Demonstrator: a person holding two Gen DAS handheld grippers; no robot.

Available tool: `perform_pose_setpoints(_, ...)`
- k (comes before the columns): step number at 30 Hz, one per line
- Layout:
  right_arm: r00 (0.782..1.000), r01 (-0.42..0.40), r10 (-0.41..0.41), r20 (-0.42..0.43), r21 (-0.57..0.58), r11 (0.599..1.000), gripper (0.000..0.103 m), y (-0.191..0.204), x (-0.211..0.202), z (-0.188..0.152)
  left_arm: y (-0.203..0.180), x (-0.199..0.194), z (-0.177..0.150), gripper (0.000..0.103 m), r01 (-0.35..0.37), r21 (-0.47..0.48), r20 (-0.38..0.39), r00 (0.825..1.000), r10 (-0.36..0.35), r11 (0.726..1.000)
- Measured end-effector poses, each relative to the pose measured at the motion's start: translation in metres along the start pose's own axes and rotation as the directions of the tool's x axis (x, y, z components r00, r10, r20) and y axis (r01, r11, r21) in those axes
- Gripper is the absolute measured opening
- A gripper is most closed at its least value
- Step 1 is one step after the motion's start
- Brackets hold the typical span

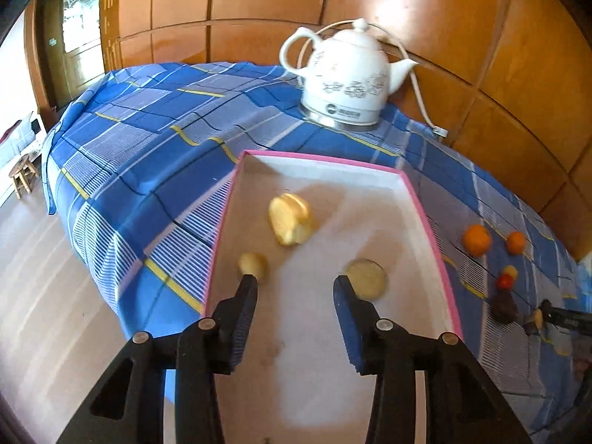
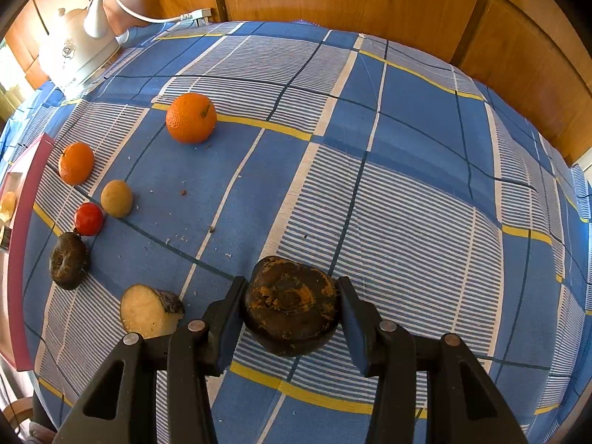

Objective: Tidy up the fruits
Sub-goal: 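Carry the small yellow fruit into the tray and open the left gripper, then carry the dark brown fruit toward the tray with the right gripper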

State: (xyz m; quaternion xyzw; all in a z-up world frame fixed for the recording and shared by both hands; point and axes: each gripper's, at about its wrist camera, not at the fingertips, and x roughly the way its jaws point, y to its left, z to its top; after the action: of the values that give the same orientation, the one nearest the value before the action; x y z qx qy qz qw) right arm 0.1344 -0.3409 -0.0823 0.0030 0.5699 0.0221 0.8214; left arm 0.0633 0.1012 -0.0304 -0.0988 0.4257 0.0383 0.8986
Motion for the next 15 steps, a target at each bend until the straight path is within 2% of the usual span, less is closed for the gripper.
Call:
perform_pose_setpoints(8, 1.0, 0.006, -0.006, 0.0, -0.003, 1.0, 0.049, 0.001, 0.0, 0.0, -0.024, -0.022, -0.014, 0.049, 0.025, 0.042, 0.033, 0.999, -0.027, 0.999)
perform_pose_setpoints(15, 1.0, 0.007, -0.007, 0.001, -0.006, 1.0, 0.049, 0.001, 0.0, 0.0, -0.037, -0.029, -0.02, 0.051, 0.027, 0.077, 0.047, 0.998, -0.031, 0.997)
